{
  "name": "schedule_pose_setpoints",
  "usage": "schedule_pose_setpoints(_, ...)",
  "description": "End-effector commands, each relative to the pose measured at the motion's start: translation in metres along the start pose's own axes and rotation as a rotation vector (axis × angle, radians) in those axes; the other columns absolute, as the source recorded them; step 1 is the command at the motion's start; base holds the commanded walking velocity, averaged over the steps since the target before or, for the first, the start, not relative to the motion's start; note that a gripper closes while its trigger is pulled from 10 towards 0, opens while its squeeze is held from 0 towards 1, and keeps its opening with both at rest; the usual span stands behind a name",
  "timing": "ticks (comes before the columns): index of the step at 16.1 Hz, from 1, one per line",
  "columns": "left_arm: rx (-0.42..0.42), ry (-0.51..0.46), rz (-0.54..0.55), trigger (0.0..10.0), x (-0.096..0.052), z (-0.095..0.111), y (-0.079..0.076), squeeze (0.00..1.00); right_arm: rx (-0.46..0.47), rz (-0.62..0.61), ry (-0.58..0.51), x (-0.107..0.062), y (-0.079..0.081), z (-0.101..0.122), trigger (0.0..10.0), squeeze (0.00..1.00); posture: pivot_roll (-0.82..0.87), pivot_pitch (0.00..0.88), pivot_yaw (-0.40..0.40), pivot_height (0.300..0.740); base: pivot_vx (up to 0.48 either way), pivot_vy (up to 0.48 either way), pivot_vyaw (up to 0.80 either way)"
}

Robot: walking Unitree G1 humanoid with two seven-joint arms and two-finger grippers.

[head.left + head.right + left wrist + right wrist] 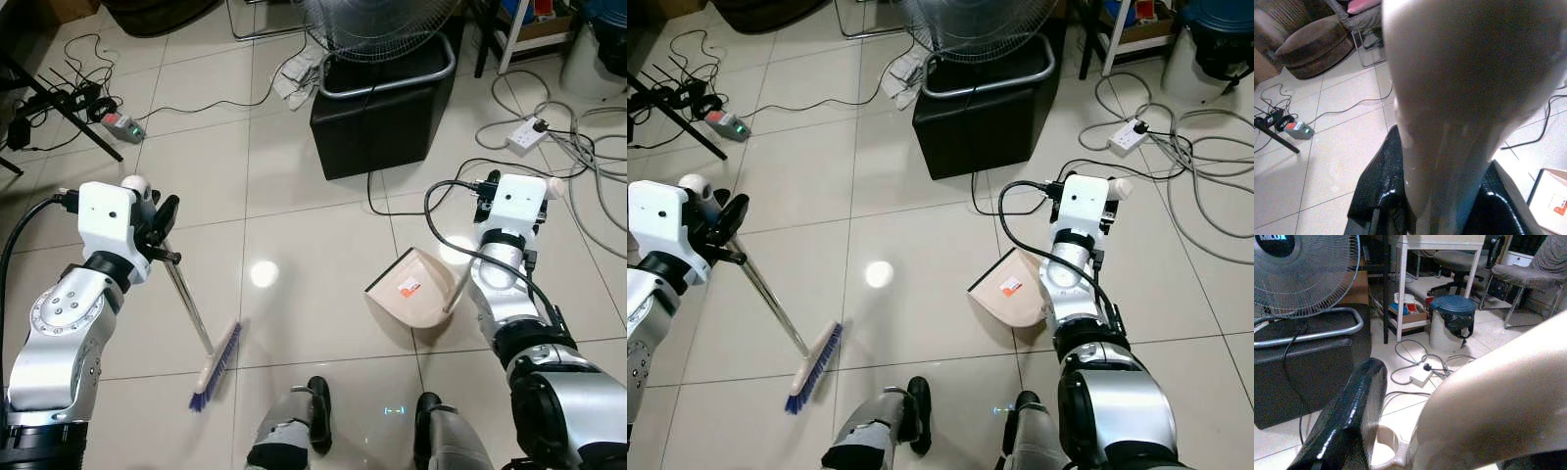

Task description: Sweep floor

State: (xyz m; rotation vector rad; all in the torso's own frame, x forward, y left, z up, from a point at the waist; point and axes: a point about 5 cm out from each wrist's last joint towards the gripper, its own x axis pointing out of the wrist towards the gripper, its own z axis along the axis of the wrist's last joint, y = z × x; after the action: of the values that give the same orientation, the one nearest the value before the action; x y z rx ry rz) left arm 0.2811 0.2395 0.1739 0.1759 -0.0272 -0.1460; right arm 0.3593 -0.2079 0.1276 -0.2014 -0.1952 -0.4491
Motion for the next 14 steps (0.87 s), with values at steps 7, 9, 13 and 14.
schedule_pose_setpoints(7, 0.028, -0.026, 0.031, 10.0, -0.0008, 0.0105, 0.0076, 0.00, 0.179, 0.037, 0.052, -0.0169, 0.0098, -0.0119, 10.0, 1.00, 0.23, 0.225, 0.242, 0.740, 0.000, 0.000, 0.00)
schedule_pose_setpoints(9, 0.023, -0.027, 0.026, 10.0, -0.0008, 0.0100, 0.0059, 0.00, 0.155, 0.062, 0.033, -0.0186, 0.0108, -0.0117, 10.0, 1.00, 0.23, 0.231, 0.244, 0.740, 0.000, 0.000, 0.00)
schedule_pose_setpoints(13, 0.018, -0.029, 0.026, 10.0, -0.0008, 0.0090, 0.0053, 0.00, 0.093, 0.076, -0.006, -0.0171, 0.0097, -0.0085, 10.0, 1.00, 0.23, 0.237, 0.245, 0.740, 0.000, 0.000, 0.00)
schedule_pose_setpoints(14, 0.018, -0.029, 0.026, 10.0, -0.0009, 0.0088, 0.0053, 0.00, 0.084, 0.061, 0.004, -0.0154, 0.0075, -0.0092, 10.0, 1.00, 0.23, 0.236, 0.244, 0.740, 0.000, 0.000, 0.00)
